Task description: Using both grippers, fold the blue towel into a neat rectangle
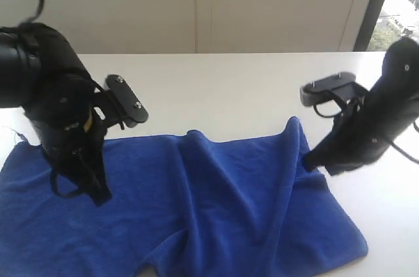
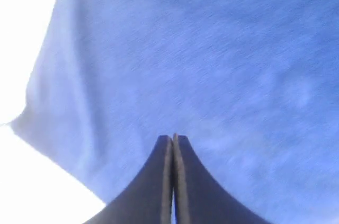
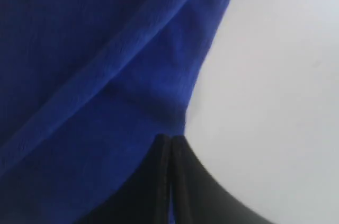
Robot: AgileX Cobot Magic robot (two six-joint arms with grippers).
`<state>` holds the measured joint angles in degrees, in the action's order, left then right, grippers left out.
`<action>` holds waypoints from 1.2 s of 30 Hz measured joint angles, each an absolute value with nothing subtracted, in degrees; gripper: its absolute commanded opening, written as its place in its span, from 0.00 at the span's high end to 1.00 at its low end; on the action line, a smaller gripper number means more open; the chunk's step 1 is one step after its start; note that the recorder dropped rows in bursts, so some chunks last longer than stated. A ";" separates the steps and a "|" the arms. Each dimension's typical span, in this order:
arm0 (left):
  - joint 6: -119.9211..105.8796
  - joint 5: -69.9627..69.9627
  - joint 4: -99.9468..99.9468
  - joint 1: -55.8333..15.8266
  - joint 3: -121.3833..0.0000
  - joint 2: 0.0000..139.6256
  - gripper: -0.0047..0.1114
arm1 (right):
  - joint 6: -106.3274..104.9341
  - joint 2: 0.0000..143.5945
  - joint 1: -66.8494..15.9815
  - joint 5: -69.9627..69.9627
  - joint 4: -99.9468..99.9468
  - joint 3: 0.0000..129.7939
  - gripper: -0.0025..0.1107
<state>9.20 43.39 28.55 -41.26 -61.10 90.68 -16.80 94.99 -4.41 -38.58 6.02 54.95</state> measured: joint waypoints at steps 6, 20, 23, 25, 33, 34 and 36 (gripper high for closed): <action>13.24 48.23 29.37 -41.26 -61.10 83.73 0.96 | -16.24 93.76 -7.33 -36.21 8.81 42.96 0.98; 14.69 54.08 28.78 -41.26 -55.64 72.34 0.96 | -4.14 92.58 -8.03 -33.64 2.61 36.47 0.98; 14.78 55.85 28.12 -41.26 -53.82 71.87 0.96 | 1.56 92.44 -8.03 -36.65 -2.09 36.47 0.98; 14.78 56.19 27.99 -41.26 -52.30 71.87 0.96 | 4.70 92.44 -8.03 -38.99 -4.86 36.47 0.98; 14.55 57.27 27.91 -41.26 -50.39 71.87 0.96 | 12.83 92.54 -8.03 -48.25 -14.21 35.86 0.98; 14.55 57.54 27.91 -41.26 -50.39 71.87 0.96 | 14.36 92.54 -8.03 -48.92 -15.85 35.74 0.98; 14.55 58.05 27.91 -41.26 -50.30 71.87 0.96 | 16.63 91.45 -8.03 -50.00 -18.24 35.36 0.98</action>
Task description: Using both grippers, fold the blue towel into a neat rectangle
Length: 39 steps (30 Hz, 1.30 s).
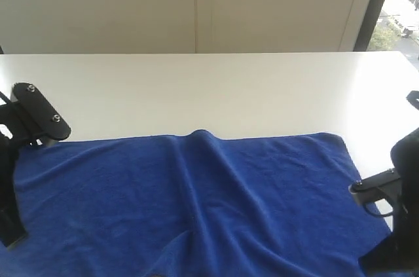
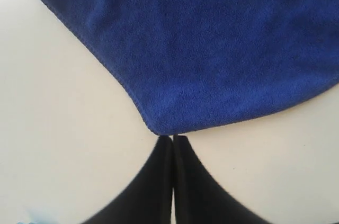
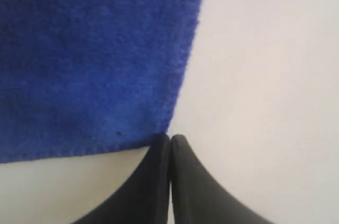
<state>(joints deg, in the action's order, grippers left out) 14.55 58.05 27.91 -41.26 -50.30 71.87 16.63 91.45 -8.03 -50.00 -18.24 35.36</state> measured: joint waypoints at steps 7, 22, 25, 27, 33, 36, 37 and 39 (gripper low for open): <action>15.37 59.00 30.12 -41.26 -49.71 71.06 0.96 | 13.20 77.03 -11.25 -42.00 -14.46 35.28 0.98; 21.76 56.93 34.61 -41.26 -49.71 45.27 0.96 | -66.15 89.56 -41.41 -26.58 68.28 51.86 0.95; 21.76 57.49 35.46 -41.26 -49.71 44.95 0.96 | -68.97 101.29 -48.38 -23.27 67.51 64.41 0.78; 21.76 59.09 36.62 -41.26 -49.29 44.95 0.96 | -69.56 107.34 -51.90 -21.72 65.10 71.47 0.76; 23.11 60.40 40.09 -41.26 -46.76 44.95 0.96 | -68.14 118.17 -56.94 -18.84 56.56 81.57 0.68; 24.95 60.65 41.56 -41.26 -46.23 44.95 0.96 | -66.71 122.00 -58.04 -18.47 52.57 83.58 0.63; 26.45 60.97 43.11 -41.26 -46.19 44.83 0.96 | -65.68 123.32 -58.47 -18.02 50.59 84.17 0.63; 29.86 62.94 46.23 -41.26 -46.19 44.18 0.96 | -64.04 125.02 -59.21 -17.24 47.94 84.72 0.63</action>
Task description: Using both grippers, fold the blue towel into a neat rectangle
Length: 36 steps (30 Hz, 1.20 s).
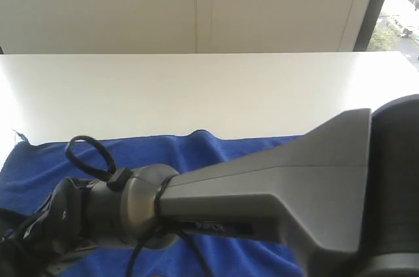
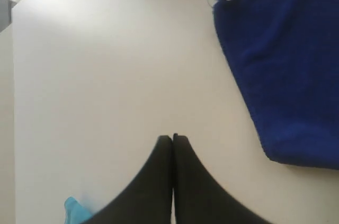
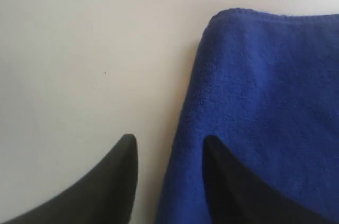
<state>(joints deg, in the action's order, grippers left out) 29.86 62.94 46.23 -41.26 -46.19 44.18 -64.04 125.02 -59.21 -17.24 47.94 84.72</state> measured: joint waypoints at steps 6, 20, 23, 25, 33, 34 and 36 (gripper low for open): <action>32.68 64.32 48.10 -41.26 -46.19 42.32 0.96 | -61.91 127.40 -59.44 -15.95 45.91 85.70 0.63; 32.80 63.74 48.13 -41.26 -46.19 41.00 0.96 | -52.25 128.69 -58.83 -11.13 45.07 86.07 0.98; 32.80 63.74 48.13 -41.26 -46.19 41.00 0.96 | -45.69 127.42 -56.49 -11.33 44.93 86.07 0.98; 32.80 63.63 48.13 -41.26 -46.19 41.00 0.96 | -40.38 126.10 -52.88 -12.15 44.93 86.07 0.98; 32.24 58.61 45.09 -41.26 -42.57 41.00 0.96 | -32.47 125.80 -44.03 -17.95 44.64 86.07 0.55; 32.51 55.64 43.56 -41.26 -40.67 41.00 0.96 | -32.47 125.69 -43.95 -18.08 44.02 86.07 0.55; 33.38 52.10 41.82 -41.26 -38.88 41.00 0.96 | -32.47 125.29 -43.80 -18.61 42.79 86.07 0.55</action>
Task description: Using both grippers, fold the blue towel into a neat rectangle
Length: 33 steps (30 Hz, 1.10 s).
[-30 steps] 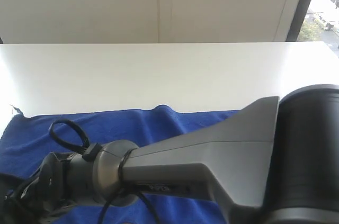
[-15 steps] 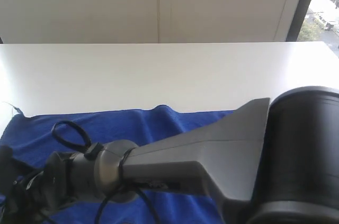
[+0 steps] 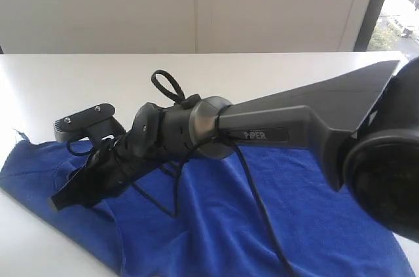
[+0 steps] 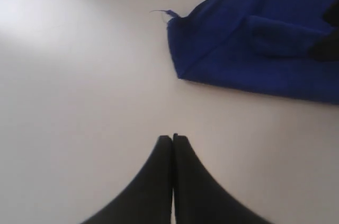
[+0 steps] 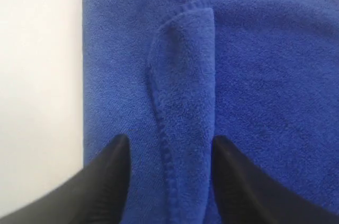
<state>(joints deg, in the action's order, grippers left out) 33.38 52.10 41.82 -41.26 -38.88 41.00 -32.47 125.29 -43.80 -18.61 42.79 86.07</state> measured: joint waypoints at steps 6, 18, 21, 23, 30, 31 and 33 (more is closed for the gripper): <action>42.87 40.83 39.83 -40.46 -35.73 45.95 0.96 | -30.20 117.50 -40.01 -26.04 31.11 86.07 0.60; -20.09 21.81 -40.19 -14.19 -35.34 70.72 0.96 | -9.81 103.34 -32.43 -49.52 -3.09 76.75 0.98; -47.49 30.22 -69.28 -7.00 -35.34 74.72 0.96 | -9.37 100.74 -32.29 -47.50 -3.32 72.60 0.98; -56.59 33.10 -79.37 -1.87 -35.34 76.69 0.96 | -9.14 99.57 -32.29 -46.44 -3.32 70.32 0.98; -61.00 30.84 -79.37 6.12 -35.34 79.97 0.95 | -9.00 98.65 -32.29 -42.87 -3.32 64.75 0.98; -60.72 29.60 -78.39 6.25 -35.34 80.50 0.94 | -8.74 98.65 -32.29 -42.29 -3.32 64.18 0.98; -60.49 27.94 -77.26 6.47 -35.34 81.87 0.87 | -8.00 98.65 -32.29 -41.45 -3.32 63.46 0.98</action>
